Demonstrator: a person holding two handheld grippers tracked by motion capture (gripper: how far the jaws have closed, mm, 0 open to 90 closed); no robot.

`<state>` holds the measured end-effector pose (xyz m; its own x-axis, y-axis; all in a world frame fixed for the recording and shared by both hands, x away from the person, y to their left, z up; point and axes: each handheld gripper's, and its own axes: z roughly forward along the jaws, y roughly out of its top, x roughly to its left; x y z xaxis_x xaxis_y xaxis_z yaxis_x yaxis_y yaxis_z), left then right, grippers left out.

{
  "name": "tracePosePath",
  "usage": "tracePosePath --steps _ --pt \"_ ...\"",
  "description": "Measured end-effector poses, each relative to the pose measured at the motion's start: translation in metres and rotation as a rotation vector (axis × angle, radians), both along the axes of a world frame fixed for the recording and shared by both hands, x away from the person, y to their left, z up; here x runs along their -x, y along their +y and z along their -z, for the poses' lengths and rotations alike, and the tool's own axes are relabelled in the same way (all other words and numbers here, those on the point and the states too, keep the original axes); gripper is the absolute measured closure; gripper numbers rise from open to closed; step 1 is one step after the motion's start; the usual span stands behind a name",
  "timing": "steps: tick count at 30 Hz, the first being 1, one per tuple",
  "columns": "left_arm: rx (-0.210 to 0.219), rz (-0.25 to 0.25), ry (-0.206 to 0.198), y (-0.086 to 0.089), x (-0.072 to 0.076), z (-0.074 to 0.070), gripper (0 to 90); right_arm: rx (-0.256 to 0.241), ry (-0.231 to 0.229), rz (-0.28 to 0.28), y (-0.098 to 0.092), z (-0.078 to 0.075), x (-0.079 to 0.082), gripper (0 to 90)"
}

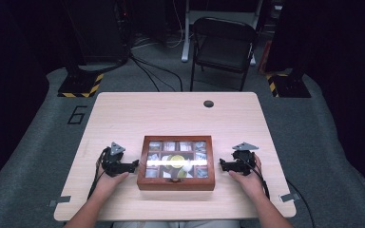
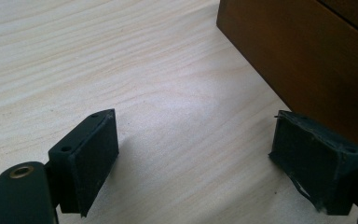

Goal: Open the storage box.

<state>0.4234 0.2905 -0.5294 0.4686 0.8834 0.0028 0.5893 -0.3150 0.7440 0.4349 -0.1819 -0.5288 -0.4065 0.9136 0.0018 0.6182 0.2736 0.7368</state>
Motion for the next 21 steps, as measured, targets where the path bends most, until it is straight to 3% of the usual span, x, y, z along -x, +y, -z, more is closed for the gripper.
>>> tracePosePath --steps 21 --pt "0.005 -0.026 0.003 0.0013 0.0007 -0.0002 14.8 -0.001 0.011 0.01 0.0001 0.0001 -0.0005 6.2"
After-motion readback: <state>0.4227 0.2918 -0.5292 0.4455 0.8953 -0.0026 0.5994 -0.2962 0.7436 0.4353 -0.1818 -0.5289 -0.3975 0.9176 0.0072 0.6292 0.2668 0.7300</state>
